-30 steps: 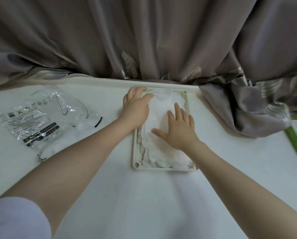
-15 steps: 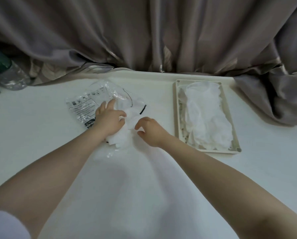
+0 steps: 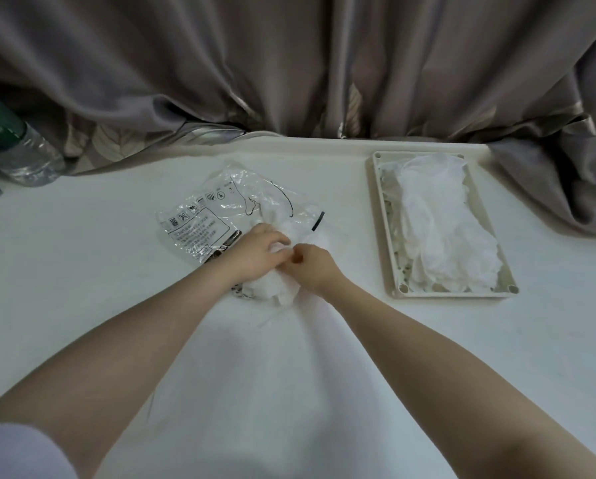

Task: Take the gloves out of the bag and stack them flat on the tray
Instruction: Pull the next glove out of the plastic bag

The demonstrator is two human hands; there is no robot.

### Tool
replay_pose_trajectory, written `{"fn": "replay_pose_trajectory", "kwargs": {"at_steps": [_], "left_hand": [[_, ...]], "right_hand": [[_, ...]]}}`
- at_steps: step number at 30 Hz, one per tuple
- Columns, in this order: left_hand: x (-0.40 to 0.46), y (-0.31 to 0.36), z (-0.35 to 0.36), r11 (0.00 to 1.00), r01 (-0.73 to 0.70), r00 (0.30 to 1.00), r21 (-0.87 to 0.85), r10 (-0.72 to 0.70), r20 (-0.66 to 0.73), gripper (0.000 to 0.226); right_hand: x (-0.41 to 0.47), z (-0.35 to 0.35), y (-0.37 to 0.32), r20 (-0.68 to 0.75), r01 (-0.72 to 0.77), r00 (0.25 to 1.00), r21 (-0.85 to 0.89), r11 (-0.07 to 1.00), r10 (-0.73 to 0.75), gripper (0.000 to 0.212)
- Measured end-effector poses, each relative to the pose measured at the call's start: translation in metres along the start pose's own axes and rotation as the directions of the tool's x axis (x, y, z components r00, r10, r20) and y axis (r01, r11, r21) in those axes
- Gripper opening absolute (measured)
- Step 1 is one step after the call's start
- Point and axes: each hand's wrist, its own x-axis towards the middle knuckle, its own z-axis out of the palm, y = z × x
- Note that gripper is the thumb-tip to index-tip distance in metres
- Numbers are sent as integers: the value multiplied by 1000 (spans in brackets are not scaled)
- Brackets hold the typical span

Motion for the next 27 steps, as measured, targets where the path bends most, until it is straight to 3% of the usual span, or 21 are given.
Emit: {"fn": "replay_pose_trajectory", "kwargs": {"at_steps": [1, 3, 5, 8, 11, 15, 17, 19, 21, 25, 27], "left_hand": [[1, 1, 1, 1000, -14, 1000, 14, 14, 1, 32], [2, 2, 3, 998, -33, 999, 62, 33, 11, 42], [4, -1, 5, 985, -56, 997, 164, 48, 58, 55], [3, -3, 10, 957, -70, 992, 281, 38, 117, 64], [4, -3, 12, 944, -78, 992, 319, 42, 118, 63], [6, -3, 16, 934, -77, 996, 350, 53, 77, 58], [7, -4, 17, 927, -66, 997, 369, 48, 57, 56], [7, -2, 20, 924, -49, 998, 380, 33, 46, 54], [7, 0, 21, 916, -31, 999, 399, 15, 42, 53], [4, 4, 20, 923, 72, 995, 379, -91, 32, 51], [1, 13, 17, 942, 69, 997, 329, -49, -67, 47]], "right_hand": [[2, -2, 2, -46, -11, 999, 44, 999, 13, 16], [6, -9, 8, -145, -25, 989, 103, 994, 40, 39], [10, -16, 14, -158, -68, 985, 21, 997, 71, 56], [13, -23, 20, -105, -129, 989, -286, 949, 103, 36], [14, -26, 28, -145, -139, 985, -352, 926, 93, 18], [11, -40, 35, -277, 52, 958, -103, 993, -79, 11], [2, -52, 26, -270, 151, 958, 196, 969, -95, 20], [-8, -66, 20, -164, 183, 980, 518, 835, -114, 24], [-16, -80, 17, -128, 160, 987, 714, 682, -97, 9], [-32, -108, 17, -76, 93, 995, 934, 346, -60, 22], [-42, -120, 17, -50, 76, 994, 953, 292, -97, 20]]}}
